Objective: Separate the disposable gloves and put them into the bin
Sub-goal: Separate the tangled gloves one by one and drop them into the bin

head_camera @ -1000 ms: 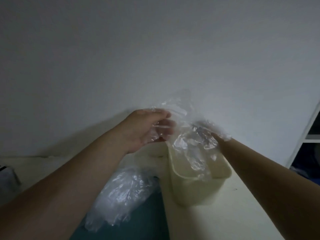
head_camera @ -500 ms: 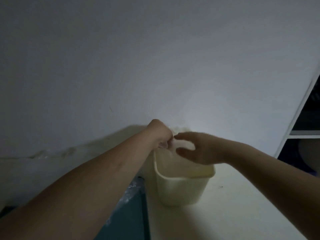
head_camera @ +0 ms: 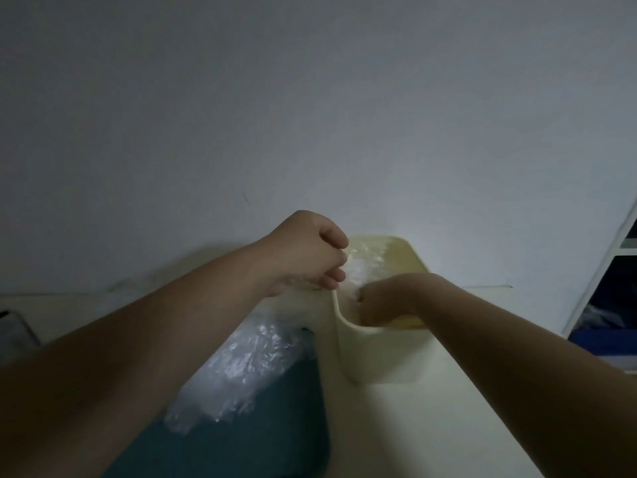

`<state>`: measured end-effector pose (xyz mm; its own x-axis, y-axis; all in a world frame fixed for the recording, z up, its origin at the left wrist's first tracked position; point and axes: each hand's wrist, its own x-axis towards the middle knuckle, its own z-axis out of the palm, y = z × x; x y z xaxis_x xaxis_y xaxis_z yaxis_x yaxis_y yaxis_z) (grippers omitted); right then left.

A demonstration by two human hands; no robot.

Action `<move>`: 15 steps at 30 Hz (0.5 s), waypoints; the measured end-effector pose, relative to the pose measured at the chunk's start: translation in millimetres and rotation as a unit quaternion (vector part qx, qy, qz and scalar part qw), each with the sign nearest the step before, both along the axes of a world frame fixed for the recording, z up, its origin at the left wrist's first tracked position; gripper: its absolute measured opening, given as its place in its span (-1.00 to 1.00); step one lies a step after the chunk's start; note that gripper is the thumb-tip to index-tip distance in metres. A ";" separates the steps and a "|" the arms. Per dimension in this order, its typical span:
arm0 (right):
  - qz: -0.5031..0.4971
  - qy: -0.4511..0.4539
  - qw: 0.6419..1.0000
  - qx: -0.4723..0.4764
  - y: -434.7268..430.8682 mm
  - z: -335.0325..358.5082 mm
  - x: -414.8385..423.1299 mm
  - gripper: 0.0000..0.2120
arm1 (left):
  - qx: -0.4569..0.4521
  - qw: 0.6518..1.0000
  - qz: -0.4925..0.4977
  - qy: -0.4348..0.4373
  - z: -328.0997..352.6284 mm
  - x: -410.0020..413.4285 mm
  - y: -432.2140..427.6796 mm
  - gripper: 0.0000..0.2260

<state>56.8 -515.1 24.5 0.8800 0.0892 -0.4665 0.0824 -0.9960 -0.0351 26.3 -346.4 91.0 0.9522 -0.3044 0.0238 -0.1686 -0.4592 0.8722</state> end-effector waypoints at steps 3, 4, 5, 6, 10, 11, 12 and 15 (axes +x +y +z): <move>0.014 0.014 0.998 -0.058 11.8 3.1 -8.1 -0.51 | -0.005 1.000 0.002 -0.011 -5.7 -12.4 19.5 -0.84; 0.010 -0.001 0.998 -0.064 13.9 8.8 -11.0 -0.54 | 0.000 1.000 0.009 -0.021 -10.8 -15.2 26.8 -0.85; 0.000 -0.020 0.998 -0.060 15.2 17.5 -14.2 -0.56 | 0.009 0.999 0.019 -0.038 -17.1 -16.1 35.6 -0.85; -0.009 -0.045 0.998 -0.051 16.8 26.6 -18.1 -0.58 | 0.023 0.998 0.029 -0.057 -24.1 -18.0 46.7 -0.85; -0.009 -0.144 0.989 -0.011 29.3 61.0 -37.1 -0.74 | 0.153 0.974 0.054 -0.159 -60.0 -16.5 101.9 -0.89; -0.015 -0.179 0.984 -0.002 36.7 64.2 -41.4 -0.90 | 0.203 0.962 0.056 -0.171 -70.2 -16.3 116.3 -0.87; -0.016 -0.214 0.977 0.011 47.3 66.5 -46.5 -0.97 | 0.251 0.952 0.055 -0.166 -80.4 -17.1 128.8 -0.82; 0.018 -0.281 0.952 0.118 92.1 56.7 -57.5 -0.77 | 0.328 0.938 0.046 -0.106 -110.4 -26.5 156.7 -0.56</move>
